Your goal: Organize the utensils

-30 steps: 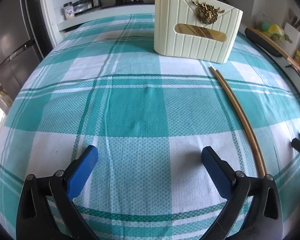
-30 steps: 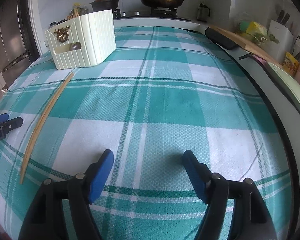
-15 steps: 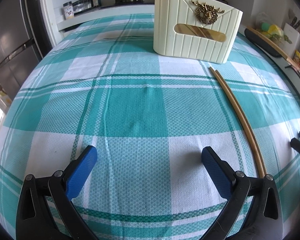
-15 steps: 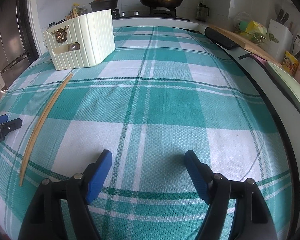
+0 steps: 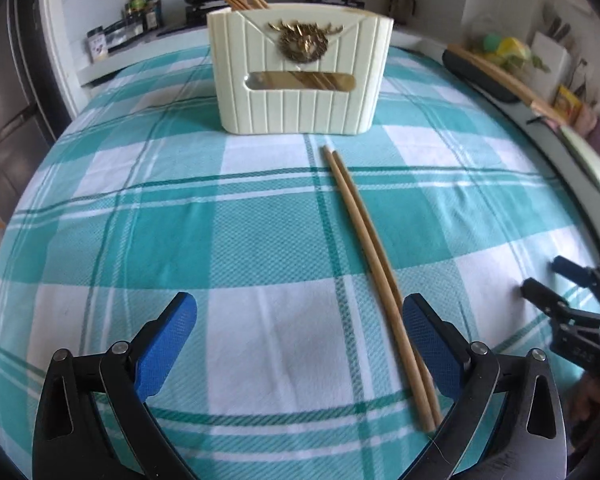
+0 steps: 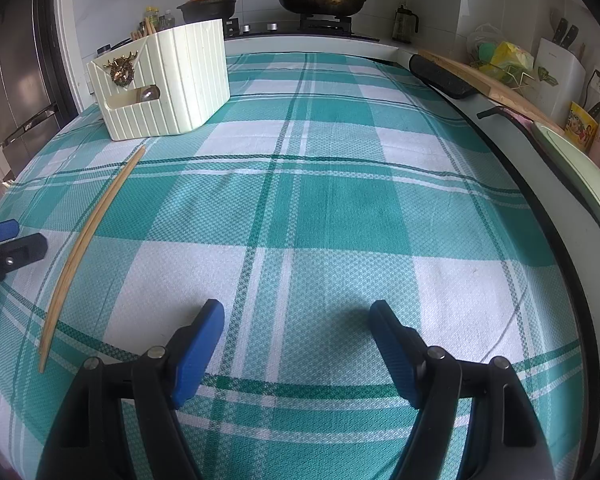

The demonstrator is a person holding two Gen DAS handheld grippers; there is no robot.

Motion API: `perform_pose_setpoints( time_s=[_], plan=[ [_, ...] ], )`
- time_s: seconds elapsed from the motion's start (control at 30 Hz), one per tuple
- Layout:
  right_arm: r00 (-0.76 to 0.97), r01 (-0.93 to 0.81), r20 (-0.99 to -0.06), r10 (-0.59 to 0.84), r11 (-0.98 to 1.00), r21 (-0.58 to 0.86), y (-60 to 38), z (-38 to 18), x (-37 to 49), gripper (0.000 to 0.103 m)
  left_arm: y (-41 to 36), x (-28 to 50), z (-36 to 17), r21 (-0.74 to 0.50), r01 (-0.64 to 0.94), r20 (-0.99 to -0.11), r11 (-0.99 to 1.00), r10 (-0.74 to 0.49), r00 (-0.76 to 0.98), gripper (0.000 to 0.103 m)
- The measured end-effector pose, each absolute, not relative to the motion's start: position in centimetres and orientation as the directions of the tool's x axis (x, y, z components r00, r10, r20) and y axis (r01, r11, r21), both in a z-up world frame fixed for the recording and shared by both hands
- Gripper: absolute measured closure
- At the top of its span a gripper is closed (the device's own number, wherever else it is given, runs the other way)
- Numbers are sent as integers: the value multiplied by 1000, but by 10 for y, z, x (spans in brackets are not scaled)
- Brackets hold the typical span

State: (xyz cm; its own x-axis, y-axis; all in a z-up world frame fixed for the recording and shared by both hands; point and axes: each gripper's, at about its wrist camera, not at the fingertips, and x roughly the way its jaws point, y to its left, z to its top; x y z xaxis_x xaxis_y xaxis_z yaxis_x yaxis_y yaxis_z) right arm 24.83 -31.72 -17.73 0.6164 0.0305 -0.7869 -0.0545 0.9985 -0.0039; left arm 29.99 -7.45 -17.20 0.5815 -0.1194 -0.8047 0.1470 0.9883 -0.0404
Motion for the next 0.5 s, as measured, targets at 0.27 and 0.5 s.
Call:
perform_pose_setpoints(
  time_s=[0.27,0.5],
  plan=[
    [617,-54,-787,31,999,-3,-318,-178,248,27,-80,307,-185,-35,133,-825,991,-103,556,0],
    [617,-55,-787,31,999,-4,-318,-177,249,26,-80,312,-190,-26,115,-836,993,-85,542,0]
  ],
)
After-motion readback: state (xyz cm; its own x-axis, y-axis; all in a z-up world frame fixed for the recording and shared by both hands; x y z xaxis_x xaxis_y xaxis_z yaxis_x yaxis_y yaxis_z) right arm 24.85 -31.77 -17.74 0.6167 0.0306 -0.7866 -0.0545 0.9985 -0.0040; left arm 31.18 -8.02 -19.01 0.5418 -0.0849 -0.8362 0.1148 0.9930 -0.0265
